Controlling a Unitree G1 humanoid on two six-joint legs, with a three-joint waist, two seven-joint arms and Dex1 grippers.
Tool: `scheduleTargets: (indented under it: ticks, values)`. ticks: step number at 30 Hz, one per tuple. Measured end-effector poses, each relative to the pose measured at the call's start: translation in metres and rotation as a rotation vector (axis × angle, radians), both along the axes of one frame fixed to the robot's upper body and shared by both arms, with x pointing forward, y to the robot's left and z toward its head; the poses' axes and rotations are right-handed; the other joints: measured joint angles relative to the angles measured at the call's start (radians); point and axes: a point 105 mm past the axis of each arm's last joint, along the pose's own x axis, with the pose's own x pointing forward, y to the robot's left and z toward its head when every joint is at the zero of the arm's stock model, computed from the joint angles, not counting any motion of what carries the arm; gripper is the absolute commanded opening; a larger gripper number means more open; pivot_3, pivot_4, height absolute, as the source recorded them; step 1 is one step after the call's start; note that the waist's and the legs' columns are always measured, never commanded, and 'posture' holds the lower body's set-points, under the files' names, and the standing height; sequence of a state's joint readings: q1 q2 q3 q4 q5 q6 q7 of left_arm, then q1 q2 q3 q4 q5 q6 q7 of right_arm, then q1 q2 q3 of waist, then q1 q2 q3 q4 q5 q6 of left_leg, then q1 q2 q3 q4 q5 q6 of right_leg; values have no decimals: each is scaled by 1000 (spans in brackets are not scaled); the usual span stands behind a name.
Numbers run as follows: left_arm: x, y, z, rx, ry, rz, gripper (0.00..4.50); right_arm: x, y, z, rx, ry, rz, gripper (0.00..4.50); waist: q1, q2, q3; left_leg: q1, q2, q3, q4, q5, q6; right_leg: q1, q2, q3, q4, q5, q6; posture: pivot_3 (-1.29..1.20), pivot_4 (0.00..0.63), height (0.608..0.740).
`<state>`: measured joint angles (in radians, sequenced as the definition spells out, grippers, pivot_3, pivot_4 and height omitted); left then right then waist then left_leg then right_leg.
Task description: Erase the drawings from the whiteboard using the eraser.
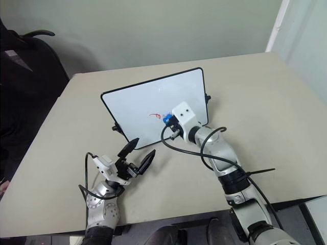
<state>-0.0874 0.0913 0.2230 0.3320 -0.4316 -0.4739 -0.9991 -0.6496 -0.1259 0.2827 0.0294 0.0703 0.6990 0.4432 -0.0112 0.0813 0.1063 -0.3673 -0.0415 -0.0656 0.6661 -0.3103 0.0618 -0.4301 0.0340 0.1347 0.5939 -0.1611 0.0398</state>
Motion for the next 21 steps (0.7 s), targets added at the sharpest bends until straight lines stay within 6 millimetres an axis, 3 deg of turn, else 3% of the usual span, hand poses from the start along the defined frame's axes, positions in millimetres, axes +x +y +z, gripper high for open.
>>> scheduleTargets:
  ticks: [7,10,17,21]
  values:
    - [0,0,0,0,0,1,4500,0,1,-6,-13,9,-2,505,0,0,0,0,0,0,0,0,0,0,0,0,0,0,0,0,150,740]
    - [0,0,0,1,0,0,4500,5,3,12,8,-27,-1,505,0,0,0,-1,0,0,0,0,0,-1,0,0,0,0,0,0,150,740]
    - [-1,0,0,1,-1,0,4500,4,13,77,123,-174,24,505,0,1,-1,0,0,0,0,0,1,-1,0,0,0,-2,-3,0,150,740]
    - [-1,0,0,1,-1,0,4500,4,10,70,112,-165,17,505,0,1,-1,0,0,0,0,0,1,0,0,-1,0,-2,-2,0,150,740]
